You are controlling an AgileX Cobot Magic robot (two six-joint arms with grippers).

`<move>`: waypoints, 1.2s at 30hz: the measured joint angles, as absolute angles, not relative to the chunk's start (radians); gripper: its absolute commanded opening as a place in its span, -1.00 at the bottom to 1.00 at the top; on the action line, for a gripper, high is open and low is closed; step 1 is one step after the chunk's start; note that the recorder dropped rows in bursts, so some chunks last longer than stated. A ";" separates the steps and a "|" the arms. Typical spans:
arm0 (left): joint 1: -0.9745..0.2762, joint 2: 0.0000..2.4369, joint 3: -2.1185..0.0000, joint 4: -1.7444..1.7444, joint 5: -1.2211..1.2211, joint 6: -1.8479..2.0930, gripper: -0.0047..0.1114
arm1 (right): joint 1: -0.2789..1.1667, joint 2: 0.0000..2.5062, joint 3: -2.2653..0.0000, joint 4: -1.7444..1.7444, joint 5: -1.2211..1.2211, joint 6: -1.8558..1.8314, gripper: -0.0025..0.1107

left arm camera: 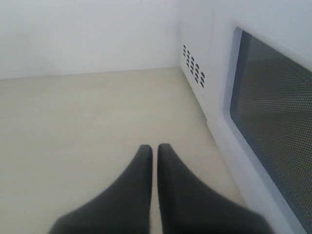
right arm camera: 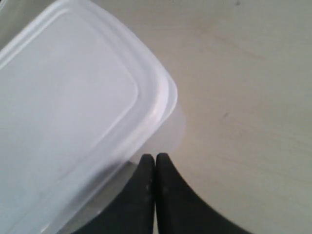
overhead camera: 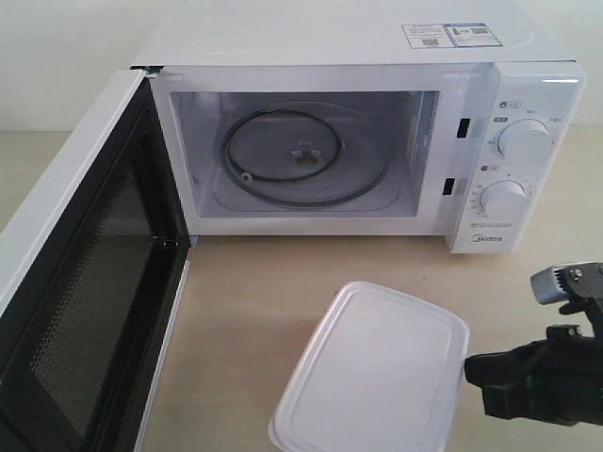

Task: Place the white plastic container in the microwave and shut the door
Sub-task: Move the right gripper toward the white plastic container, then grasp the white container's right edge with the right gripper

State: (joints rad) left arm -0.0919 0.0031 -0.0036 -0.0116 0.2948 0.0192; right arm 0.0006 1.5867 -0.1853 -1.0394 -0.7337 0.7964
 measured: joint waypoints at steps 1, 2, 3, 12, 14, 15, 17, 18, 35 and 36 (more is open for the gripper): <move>-0.092 0.003 -0.004 -0.012 0.295 0.019 -0.84 | 0.001 1.616 -0.198 -1.045 -0.755 0.796 -0.96; -0.092 0.003 -0.004 -0.012 0.295 0.019 -0.84 | 0.001 1.644 -0.211 -1.053 -0.773 0.801 -0.96; -0.092 0.003 -0.004 -0.012 0.295 0.019 -0.84 | 0.001 1.670 -0.222 -1.062 -0.785 0.804 -0.96; -0.092 0.003 -0.004 -0.012 0.295 0.019 -0.84 | 0.001 1.792 -0.408 -1.193 -0.843 0.963 -0.96; -0.092 0.003 -0.004 -0.012 0.295 0.019 -0.84 | 0.001 1.812 -0.457 -1.233 -0.853 1.026 -0.96; -0.092 0.003 -0.004 -0.012 0.295 0.019 -0.84 | 0.001 1.820 -0.479 -1.250 -0.859 1.056 -0.96; -0.092 0.003 -0.004 -0.012 0.295 0.019 -0.84 | 0.001 1.831 -0.503 -1.269 -0.881 1.093 -0.96; -0.092 0.003 -0.004 -0.012 0.295 0.019 -0.84 | 0.001 1.833 -0.505 -1.273 -0.892 1.103 -0.96; -0.092 0.003 -0.004 -0.012 0.295 0.019 -0.84 | 0.068 1.713 -0.510 -1.312 -0.774 1.173 -0.96; -0.092 0.003 -0.004 -0.012 0.295 0.019 -0.84 | 0.061 1.685 -0.510 -1.338 -0.774 1.197 -0.96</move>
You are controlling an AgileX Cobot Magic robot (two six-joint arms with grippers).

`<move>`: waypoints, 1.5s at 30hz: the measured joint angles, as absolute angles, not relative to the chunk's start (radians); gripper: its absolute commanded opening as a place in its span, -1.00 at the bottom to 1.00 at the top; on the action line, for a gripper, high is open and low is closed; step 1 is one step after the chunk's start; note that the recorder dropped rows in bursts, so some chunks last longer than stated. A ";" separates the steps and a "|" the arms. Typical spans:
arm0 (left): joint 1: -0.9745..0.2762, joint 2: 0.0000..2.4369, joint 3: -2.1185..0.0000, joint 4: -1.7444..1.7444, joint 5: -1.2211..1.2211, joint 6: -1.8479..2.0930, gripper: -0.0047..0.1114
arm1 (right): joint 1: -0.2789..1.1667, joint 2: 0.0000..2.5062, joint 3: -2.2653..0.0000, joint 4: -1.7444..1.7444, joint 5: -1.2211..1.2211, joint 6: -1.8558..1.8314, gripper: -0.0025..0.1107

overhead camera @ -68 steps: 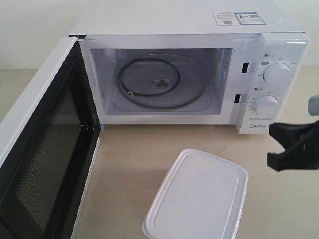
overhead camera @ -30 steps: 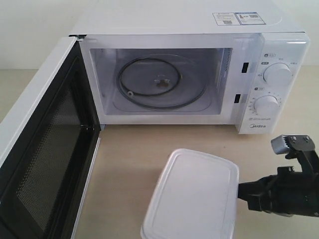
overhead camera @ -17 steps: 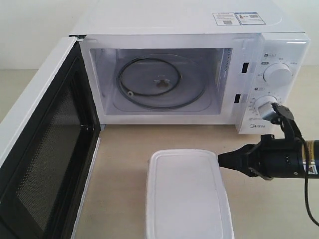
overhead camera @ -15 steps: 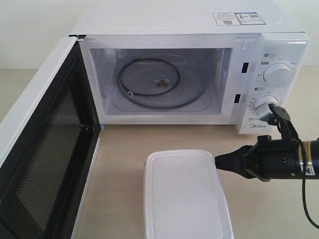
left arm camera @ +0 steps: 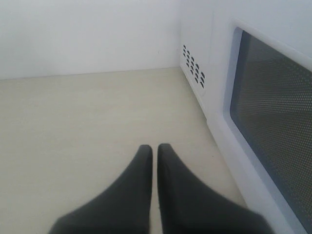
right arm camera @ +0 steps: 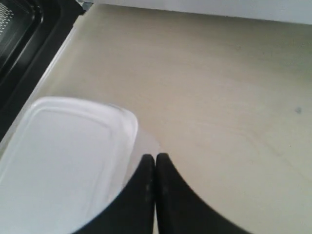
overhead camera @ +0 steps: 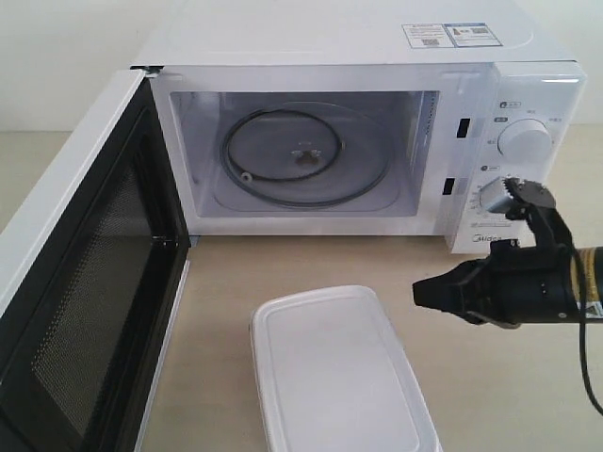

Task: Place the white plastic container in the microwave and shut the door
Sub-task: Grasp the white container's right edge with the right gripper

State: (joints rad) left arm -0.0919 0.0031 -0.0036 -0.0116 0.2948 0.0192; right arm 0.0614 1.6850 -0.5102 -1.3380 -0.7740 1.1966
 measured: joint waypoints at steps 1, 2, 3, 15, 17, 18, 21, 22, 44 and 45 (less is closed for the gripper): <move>-0.092 0.003 -0.004 -0.012 0.295 0.019 -0.84 | 0.059 1.657 -0.510 -1.375 -0.774 1.228 -0.96; -0.092 0.003 -0.004 -0.012 0.295 0.019 -0.84 | 0.057 1.629 -0.510 -1.415 -0.774 1.256 -0.96; -0.092 0.003 -0.004 -0.012 0.295 0.019 -0.84 | 0.057 1.609 -0.510 -1.455 -0.778 1.285 -0.96; -0.092 0.003 -0.004 -0.012 0.295 0.019 -0.84 | 0.057 1.544 -0.423 -1.612 -0.875 1.415 -0.96; -0.092 0.003 -0.004 -0.012 0.295 0.019 -0.84 | 0.057 1.544 -0.415 -1.608 -0.875 1.470 -0.96; -0.092 0.003 -0.004 -0.012 0.295 0.019 -0.84 | 0.057 1.544 -0.416 -1.605 -0.875 1.504 -0.96; -0.092 0.003 -0.004 -0.012 0.295 0.019 -0.84 | 0.057 1.544 -0.416 -1.601 -0.875 1.626 -0.88; -0.092 0.003 -0.004 -0.012 0.295 0.019 -0.84 | 0.057 1.544 -0.415 -1.603 -0.875 1.660 -0.81; -0.092 0.003 -0.004 -0.012 0.295 0.019 -0.84 | 0.117 1.544 -0.415 -1.697 -0.800 1.869 -0.34; -0.092 0.003 -0.004 -0.012 0.295 0.019 -0.84 | 0.118 1.544 -0.415 -1.697 -0.791 1.872 -0.34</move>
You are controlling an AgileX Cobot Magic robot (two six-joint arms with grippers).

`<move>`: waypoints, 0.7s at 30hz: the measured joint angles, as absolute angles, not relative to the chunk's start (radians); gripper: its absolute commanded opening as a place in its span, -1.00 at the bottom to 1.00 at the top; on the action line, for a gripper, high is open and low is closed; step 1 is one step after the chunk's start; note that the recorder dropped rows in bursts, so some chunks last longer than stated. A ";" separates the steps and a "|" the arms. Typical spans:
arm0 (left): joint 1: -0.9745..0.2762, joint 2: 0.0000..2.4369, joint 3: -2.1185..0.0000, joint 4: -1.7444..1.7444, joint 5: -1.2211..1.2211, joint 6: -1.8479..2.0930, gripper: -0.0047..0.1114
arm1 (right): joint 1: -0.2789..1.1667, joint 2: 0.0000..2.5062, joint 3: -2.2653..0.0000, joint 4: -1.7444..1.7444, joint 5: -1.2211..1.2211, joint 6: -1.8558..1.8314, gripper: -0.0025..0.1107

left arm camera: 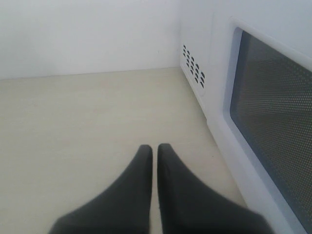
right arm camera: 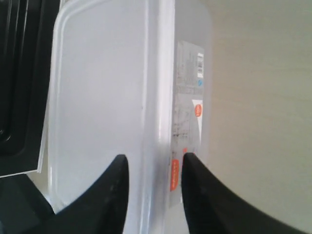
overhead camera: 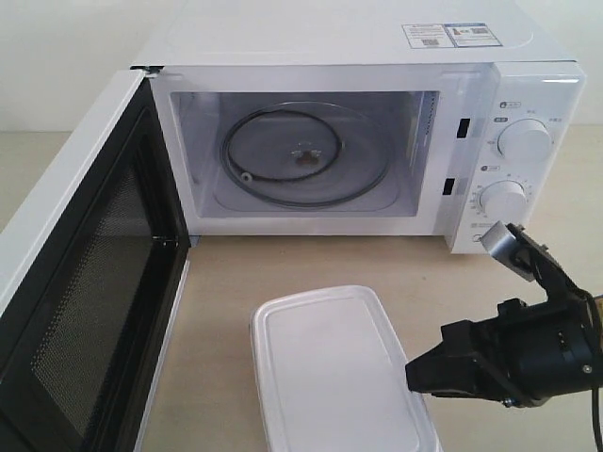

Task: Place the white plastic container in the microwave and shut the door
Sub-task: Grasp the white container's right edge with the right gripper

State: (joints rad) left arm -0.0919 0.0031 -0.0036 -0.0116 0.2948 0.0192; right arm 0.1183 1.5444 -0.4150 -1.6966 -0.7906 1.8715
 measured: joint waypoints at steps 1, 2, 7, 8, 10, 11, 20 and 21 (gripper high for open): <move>-0.092 0.003 -0.004 -0.012 0.295 0.019 -0.84 | 0.118 1.544 -0.415 -1.697 -0.785 1.874 -0.34; -0.092 0.003 -0.004 -0.012 0.295 0.019 -0.84 | 0.118 1.544 -0.415 -1.697 -0.783 1.877 -0.34; -0.092 0.003 -0.004 -0.012 0.295 0.019 -0.84 | 0.118 1.579 -0.415 -1.697 -0.807 1.877 -0.34; -0.092 0.003 -0.004 -0.012 0.295 0.019 -0.84 | 0.118 1.593 -0.415 -1.697 -0.812 1.877 -0.34; -0.092 0.003 -0.004 -0.012 0.295 0.019 -0.84 | 0.118 1.620 -0.415 -1.692 -0.812 1.867 -0.34; -0.092 0.003 -0.004 -0.012 0.295 0.019 -0.84 | 0.118 1.634 -0.417 -1.687 -0.814 1.863 -0.34; -0.092 0.003 -0.004 -0.012 0.295 0.019 -0.84 | 0.118 1.683 -0.464 -1.662 -0.880 1.854 -0.34; -0.092 0.003 -0.004 -0.012 0.295 0.019 -0.84 | 0.118 1.683 -0.465 -1.662 -0.883 1.854 -0.34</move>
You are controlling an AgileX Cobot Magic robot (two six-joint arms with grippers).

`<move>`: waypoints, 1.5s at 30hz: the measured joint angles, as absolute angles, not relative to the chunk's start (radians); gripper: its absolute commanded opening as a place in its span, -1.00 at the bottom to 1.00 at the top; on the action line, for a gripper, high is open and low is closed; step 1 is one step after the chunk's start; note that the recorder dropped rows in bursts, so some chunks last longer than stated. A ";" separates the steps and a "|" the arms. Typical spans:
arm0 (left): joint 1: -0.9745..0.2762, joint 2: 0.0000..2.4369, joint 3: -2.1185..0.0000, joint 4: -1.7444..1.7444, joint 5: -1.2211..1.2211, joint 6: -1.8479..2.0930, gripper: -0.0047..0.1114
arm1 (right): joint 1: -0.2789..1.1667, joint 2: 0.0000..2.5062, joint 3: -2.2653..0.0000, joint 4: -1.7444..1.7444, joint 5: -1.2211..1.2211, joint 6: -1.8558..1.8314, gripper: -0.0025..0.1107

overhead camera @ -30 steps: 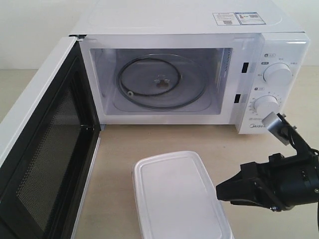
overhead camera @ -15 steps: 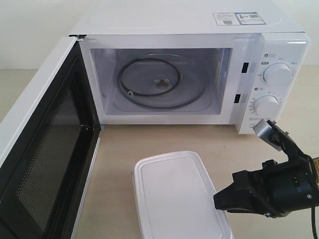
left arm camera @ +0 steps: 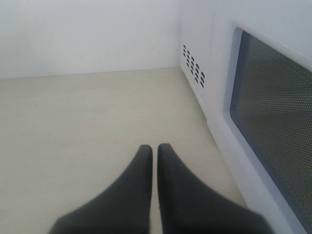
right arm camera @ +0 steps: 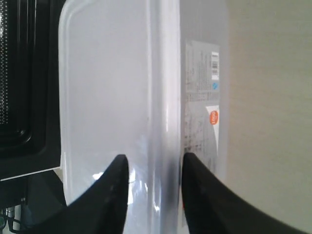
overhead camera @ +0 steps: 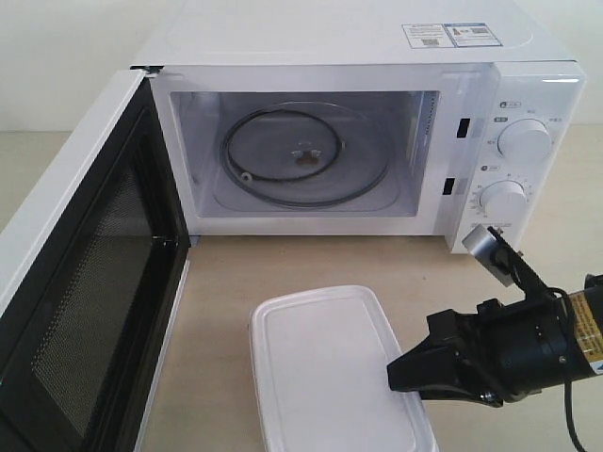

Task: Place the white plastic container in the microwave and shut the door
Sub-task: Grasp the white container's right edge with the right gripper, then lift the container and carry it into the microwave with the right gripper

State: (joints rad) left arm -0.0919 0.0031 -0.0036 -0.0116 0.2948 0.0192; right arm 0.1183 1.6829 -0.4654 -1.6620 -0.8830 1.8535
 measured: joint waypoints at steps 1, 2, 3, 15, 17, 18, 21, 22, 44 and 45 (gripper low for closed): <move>-0.092 0.003 -0.004 -0.012 0.295 0.019 -0.84 | 0.118 1.683 -0.465 -1.662 -0.883 1.852 -0.34; -0.092 0.003 -0.004 -0.012 0.295 0.019 -0.84 | 0.118 1.683 -0.467 -1.664 -0.883 1.855 -0.34; -0.092 0.003 -0.004 -0.012 0.295 0.019 -0.84 | 0.118 1.683 -0.467 -1.670 -0.883 1.863 -0.34; -0.092 0.003 -0.004 -0.012 0.295 0.019 -0.84 | 0.118 1.683 -0.467 -1.725 -0.888 1.888 -0.96; -0.092 0.003 -0.004 -0.012 0.295 0.019 -0.84 | 0.118 1.683 -0.467 -1.718 -0.891 1.877 -0.96; -0.092 0.003 -0.004 -0.012 0.295 0.019 -0.84 | 0.118 1.683 -0.467 -1.713 -0.897 1.864 -0.96; -0.092 0.003 -0.004 -0.012 0.295 0.019 -0.84 | 0.118 1.683 -0.467 -1.677 -0.928 1.800 -0.96; -0.092 0.003 -0.004 -0.012 0.295 0.019 -0.84 | 0.118 1.683 -0.467 -1.657 -0.941 1.779 -0.96; -0.092 0.003 -0.004 -0.012 0.295 0.019 -0.84 | 0.369 1.685 -0.467 -0.862 -0.901 1.554 -0.96; -0.092 0.003 -0.004 -0.012 0.295 0.019 -0.84 | 0.400 1.685 -0.467 -0.777 -0.888 1.524 -0.96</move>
State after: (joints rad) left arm -0.0919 0.0031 -0.0036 -0.0116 0.2948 0.0192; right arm 0.4005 1.6852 -0.4674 -0.7774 -0.8882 1.5241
